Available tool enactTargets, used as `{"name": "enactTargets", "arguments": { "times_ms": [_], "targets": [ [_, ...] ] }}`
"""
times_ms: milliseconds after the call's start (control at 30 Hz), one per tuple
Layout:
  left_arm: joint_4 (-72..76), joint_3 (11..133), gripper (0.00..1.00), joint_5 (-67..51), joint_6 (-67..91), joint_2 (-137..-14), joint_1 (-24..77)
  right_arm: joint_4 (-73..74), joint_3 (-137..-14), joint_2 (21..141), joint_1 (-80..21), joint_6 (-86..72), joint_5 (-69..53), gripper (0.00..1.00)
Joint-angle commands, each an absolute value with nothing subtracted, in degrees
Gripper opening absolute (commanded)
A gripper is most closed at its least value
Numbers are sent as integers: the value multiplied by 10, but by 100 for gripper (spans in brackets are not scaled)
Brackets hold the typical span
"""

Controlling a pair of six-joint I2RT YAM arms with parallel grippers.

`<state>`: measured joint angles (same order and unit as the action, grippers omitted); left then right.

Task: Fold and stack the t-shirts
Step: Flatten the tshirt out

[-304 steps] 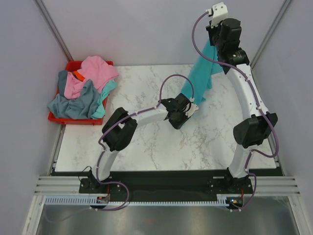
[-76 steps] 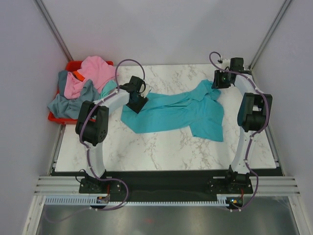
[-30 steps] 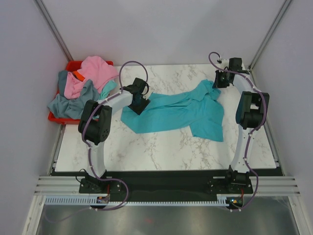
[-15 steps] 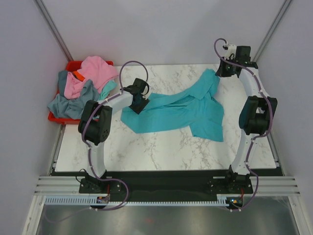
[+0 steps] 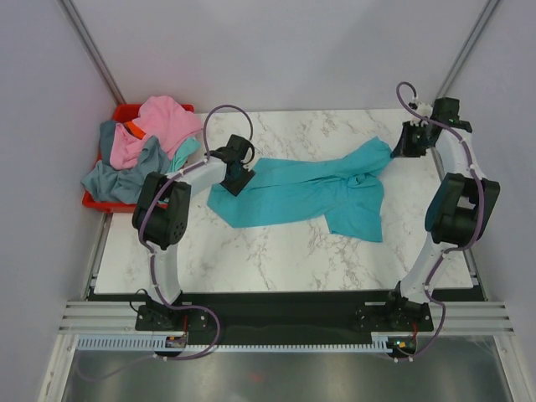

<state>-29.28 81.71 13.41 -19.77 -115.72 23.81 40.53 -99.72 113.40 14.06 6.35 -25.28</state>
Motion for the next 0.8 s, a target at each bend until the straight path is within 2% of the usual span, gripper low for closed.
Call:
{"name": "enactTargets", "arguments": {
  "times_ms": [0,167,333,433,500,533,567,633,767],
  "targets": [
    [-277,807,66,137,-216,-1120,235,499,-964,1054,146,97,-304,0],
    [-277,812,66,131,-209,-1130,235,507,-962,1058,147,80,-362,0],
    [-289,825,66,127,-206,-1140,235,438,-1026,1218,143,-22,-429,0],
    [-296,828,67,127,-209,-1139,236,432,-1087,1296,128,-9,-395,1],
    [-298,826,67,126,-213,-1138,236,432,-1139,1336,125,-6,-376,14],
    [-298,827,67,126,-214,-1137,236,432,-1155,1341,120,-4,-367,35],
    [-300,825,67,127,-215,-1136,236,432,-1168,1345,119,10,-342,40],
    [-300,824,67,130,-215,-1136,236,431,-1193,1336,114,21,-329,45],
    [-299,823,67,129,-210,-1140,236,425,-1193,1306,115,33,-315,48]
  ]
}}
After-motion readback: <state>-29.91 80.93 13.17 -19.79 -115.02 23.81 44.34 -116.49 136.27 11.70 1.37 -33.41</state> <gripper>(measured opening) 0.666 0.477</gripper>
